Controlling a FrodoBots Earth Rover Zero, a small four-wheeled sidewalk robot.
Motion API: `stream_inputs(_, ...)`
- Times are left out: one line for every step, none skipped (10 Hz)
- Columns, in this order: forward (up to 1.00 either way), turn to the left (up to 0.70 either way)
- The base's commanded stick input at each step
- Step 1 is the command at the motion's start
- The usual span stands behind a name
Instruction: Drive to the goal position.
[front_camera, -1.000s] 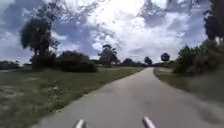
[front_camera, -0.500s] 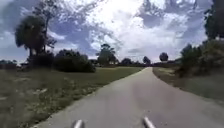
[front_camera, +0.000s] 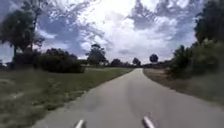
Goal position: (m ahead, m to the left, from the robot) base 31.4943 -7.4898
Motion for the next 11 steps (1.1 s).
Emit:
stream_inputs(0.85, 0.00)
stream_inputs(0.85, 0.00)
stream_inputs(0.85, 0.00)
stream_inputs(0.85, 0.00)
stream_inputs(0.85, 0.00)
stream_inputs(0.85, 0.00)
stream_inputs(0.85, 0.00)
stream_inputs(0.85, 0.00)
stream_inputs(0.85, 0.00)
stream_inputs(0.85, 0.00)
stream_inputs(0.85, 0.00)
